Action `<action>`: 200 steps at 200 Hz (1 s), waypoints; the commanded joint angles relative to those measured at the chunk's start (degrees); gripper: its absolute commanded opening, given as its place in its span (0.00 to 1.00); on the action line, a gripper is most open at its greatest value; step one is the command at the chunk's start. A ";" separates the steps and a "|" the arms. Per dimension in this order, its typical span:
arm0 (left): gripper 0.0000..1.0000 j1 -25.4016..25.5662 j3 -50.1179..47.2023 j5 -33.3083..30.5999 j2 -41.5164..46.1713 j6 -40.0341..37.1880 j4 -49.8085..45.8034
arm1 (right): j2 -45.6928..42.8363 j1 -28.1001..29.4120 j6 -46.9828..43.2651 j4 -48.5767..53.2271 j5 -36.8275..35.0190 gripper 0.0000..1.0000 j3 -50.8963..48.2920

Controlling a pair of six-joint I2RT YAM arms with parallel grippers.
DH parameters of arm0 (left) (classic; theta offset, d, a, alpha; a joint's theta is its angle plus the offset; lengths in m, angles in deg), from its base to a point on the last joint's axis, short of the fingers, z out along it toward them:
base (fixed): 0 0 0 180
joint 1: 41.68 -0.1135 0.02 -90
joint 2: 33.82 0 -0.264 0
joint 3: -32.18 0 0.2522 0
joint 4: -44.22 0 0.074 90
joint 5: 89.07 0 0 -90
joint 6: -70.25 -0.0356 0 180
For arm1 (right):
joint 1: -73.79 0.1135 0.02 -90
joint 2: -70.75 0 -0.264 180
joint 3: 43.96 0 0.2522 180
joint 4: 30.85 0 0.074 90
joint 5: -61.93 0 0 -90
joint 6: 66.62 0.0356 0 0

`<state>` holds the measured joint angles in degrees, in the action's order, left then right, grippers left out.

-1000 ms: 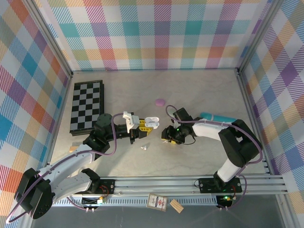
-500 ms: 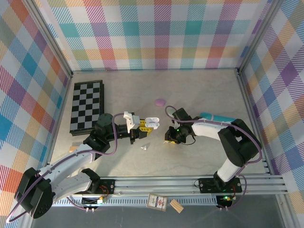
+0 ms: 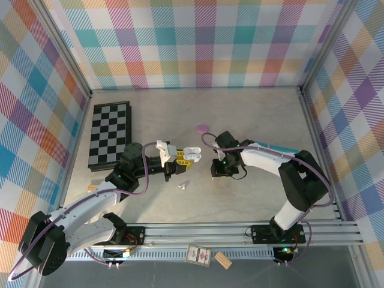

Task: Insert the wireless bluetooth earbuds into the charging case

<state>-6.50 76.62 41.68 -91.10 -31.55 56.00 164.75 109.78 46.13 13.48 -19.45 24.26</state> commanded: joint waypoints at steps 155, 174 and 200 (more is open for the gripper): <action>0.18 0.20 -1.27 -4.89 -4.65 2.56 4.56 | -3.65 0.07 6.56 8.25 -5.81 0.45 3.28; 0.18 0.24 -2.16 -5.24 -3.92 2.15 4.60 | 1.51 0.10 11.55 14.56 -5.42 0.45 8.60; 0.18 0.24 -2.81 -4.98 -2.82 1.82 3.73 | 6.77 0.14 14.51 19.62 -3.33 0.46 12.67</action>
<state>-6.50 74.58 36.46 -95.95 -29.21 57.99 168.05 109.76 54.56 24.58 -25.20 33.74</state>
